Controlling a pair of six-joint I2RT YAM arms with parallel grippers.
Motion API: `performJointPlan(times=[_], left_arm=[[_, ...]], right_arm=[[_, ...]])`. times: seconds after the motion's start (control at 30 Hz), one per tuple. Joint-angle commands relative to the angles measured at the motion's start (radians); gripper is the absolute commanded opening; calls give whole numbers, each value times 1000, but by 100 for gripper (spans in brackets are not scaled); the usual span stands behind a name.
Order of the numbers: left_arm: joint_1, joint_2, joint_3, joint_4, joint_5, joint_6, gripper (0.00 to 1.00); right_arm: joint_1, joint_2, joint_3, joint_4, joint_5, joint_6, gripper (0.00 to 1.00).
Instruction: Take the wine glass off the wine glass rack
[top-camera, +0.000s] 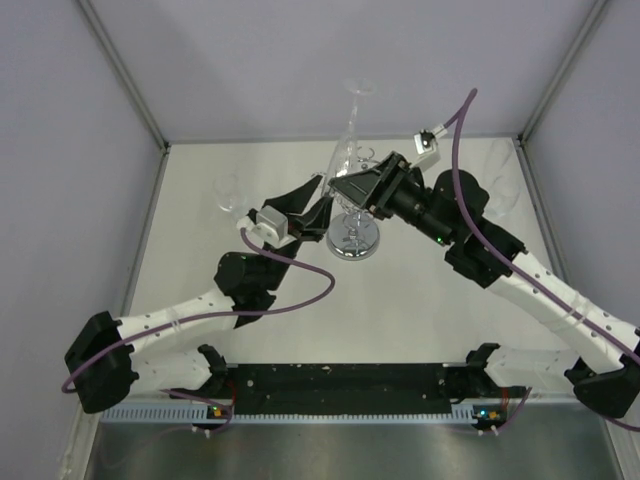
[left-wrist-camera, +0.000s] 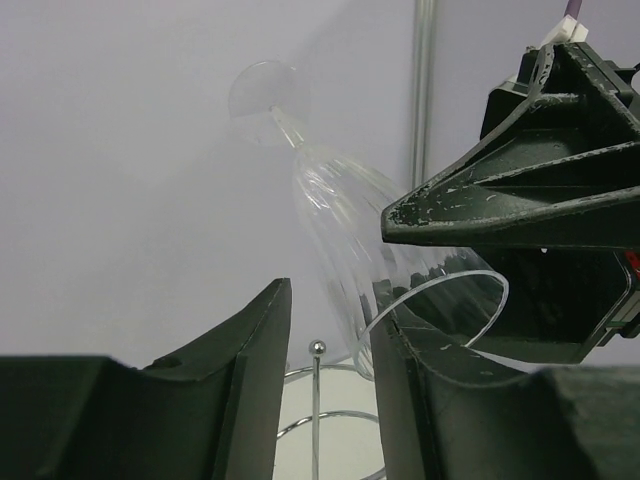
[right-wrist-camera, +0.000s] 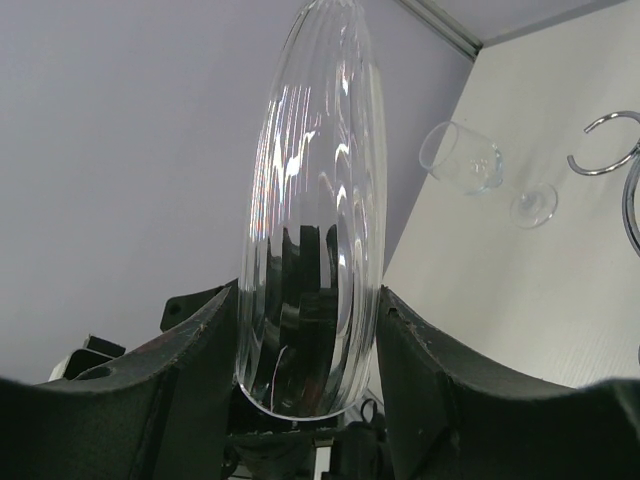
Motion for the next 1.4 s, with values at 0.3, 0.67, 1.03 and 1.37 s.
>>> performJointPlan(times=[0.3,0.67,1.03,1.37], left_arm=[[1,-6,39,45,-39,-4,19],[1,-16,56,12,-61,-12,0],[1,-144,284,-633,-343,-93,0],[1,-264,571,-1381,-593,-260,0]], right_arm=[[34,-76,-51,37,48,-6,59],[34,-165,-88,-3,106,-46,72],[34,-326,-167,-102,242,-156,75],[36,-380,-207,-157,258,-213,78]])
